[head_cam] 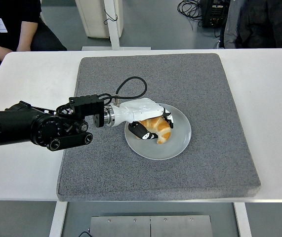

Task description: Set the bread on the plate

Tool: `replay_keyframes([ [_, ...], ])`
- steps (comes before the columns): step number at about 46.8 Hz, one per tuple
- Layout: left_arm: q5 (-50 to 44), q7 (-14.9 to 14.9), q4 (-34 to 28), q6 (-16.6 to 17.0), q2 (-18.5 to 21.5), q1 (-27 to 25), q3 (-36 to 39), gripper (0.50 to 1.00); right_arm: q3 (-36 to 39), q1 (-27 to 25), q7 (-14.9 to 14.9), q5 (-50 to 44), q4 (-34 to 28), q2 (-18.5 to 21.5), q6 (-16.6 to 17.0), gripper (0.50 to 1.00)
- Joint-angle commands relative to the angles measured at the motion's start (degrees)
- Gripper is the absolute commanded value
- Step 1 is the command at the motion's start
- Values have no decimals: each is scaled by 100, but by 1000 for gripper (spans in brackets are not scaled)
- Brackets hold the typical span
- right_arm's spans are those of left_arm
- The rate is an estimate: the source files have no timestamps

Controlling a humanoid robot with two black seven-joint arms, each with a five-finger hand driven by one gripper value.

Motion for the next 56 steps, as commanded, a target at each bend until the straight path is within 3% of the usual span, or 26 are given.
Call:
replay_keyframes([
  [1, -4, 2, -1, -1, -10, 1, -2, 500, -1, 1, 0, -2, 0, 0, 0, 1000],
  [8, -22, 2, -1, -1, 8, 1, -29, 508, -1, 1, 0, -2, 0, 0, 0, 1000],
  [16, -39, 2, -10, -1, 34, 10, -55, 661, -1, 1, 0, -2, 0, 0, 0, 1000],
  [30, -48, 2, -10, 43, 52, 168, -73, 795, -1, 1, 0, -2, 9, 0, 0, 1000],
  [56, -92, 2, -115, 43, 227, 168, -240, 907, -1, 1, 0, -2, 18, 0, 0, 1000],
])
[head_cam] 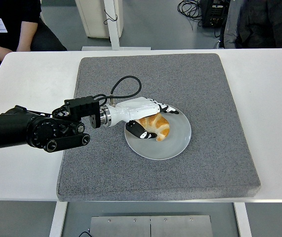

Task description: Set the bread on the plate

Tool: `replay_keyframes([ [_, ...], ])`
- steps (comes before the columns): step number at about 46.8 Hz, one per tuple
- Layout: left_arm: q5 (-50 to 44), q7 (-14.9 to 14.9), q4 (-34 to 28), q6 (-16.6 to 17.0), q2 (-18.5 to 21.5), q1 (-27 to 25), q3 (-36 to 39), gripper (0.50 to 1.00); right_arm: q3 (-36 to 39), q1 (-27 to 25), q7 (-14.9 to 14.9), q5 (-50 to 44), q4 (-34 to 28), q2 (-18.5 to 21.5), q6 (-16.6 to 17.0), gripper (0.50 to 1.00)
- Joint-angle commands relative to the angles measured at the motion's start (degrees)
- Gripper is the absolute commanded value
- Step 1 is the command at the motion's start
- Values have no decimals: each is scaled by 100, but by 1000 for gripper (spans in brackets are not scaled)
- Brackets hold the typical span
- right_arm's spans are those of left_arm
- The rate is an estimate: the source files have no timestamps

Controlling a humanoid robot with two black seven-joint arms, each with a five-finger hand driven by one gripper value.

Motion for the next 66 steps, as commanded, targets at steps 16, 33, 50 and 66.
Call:
replay_keyframes([
  [16, -257, 1, -775, -79, 427, -105, -344, 961, 0, 0, 0, -3, 0, 0, 0, 1000],
  [33, -1293, 54, -810, -1063, 761, -97, -1583, 971, 0, 0, 0, -3, 0, 0, 0, 1000],
  [50, -2761, 27, 138, -1398, 507, -27, -2584, 972, -9, 0, 0, -3, 0, 0, 0, 1000],
  [66, -3315, 62, 1272, -1389, 32, 571, -3991, 972, -17, 0, 0, 6, 0, 0, 0, 1000],
])
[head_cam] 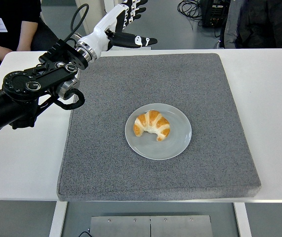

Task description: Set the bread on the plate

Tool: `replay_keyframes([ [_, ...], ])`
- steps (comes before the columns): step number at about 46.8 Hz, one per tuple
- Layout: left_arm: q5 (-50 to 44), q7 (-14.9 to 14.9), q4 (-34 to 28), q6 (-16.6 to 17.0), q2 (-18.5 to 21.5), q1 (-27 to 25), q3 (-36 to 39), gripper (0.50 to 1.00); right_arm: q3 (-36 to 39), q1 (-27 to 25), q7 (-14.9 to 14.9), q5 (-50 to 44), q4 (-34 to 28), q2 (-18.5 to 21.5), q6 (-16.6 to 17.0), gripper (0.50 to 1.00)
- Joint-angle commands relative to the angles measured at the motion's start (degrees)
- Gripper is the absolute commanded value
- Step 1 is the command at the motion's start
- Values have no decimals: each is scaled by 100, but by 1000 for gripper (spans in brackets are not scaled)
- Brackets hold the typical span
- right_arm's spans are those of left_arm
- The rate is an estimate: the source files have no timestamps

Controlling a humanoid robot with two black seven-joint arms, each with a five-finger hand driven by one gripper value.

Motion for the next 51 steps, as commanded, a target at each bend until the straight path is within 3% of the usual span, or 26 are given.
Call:
replay_keyframes([
  [1, -14, 3, 124, 1, -41, 132, -291, 972, -8, 0, 0, 4, -2, 0, 0, 1000],
  [19, -1130, 3, 265, -34, -41, 501, -942, 972, -8, 0, 0, 4, 7, 0, 0, 1000],
  [37, -1183, -6, 283, -113, -155, 1423, -2199, 971, 0, 0, 0, 4, 16, 0, 0, 1000],
  [51, -1183, -24, 309, -113, -199, 1784, -2261, 971, 9, 9, 0, -4, 25, 0, 0, 1000],
])
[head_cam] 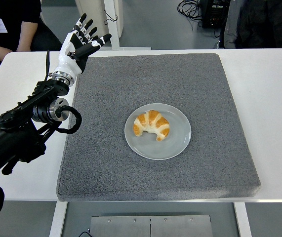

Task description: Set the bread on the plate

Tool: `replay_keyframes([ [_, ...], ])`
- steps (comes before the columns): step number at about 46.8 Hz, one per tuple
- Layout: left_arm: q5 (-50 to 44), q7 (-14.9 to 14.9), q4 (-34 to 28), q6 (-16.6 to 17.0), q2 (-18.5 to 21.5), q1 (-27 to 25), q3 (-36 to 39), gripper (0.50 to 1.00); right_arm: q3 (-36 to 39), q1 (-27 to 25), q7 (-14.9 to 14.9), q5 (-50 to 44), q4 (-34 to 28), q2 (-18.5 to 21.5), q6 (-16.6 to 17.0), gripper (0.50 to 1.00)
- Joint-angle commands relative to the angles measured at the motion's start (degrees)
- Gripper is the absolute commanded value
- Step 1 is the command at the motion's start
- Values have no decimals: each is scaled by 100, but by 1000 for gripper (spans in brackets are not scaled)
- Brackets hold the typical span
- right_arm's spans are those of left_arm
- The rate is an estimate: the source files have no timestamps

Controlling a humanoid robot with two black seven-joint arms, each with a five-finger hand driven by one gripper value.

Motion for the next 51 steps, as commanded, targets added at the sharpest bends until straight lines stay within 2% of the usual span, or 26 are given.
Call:
replay_keyframes([
  [1, -8, 36, 1, 0, -3, 44, 2, 971, 0, -7, 0, -4, 1, 0, 0, 1000],
  [9, -26, 211, 273, -26, -47, 53, 20, 971, 0, 2, 0, -4, 9, 0, 0, 1000],
  [13, -34, 317, 405, -175, -117, 45, 2, 971, 0, 2, 0, -4, 1, 0, 0, 1000],
  [17, -34, 309, 441, -263, -109, 36, -15, 971, 0, 2, 0, -4, 1, 0, 0, 1000],
  [34, -17, 247, 441, -272, -109, 53, 11, 972, 0, 2, 0, -4, 1, 0, 0, 1000],
  [41, -17, 89, 441, -360, -109, 53, 28, 972, 0, 2, 0, 5, 1, 0, 0, 1000],
  [51, -17, 80, 441, -378, -109, 53, 29, 971, -8, -7, 0, 5, 10, 0, 0, 1000],
])
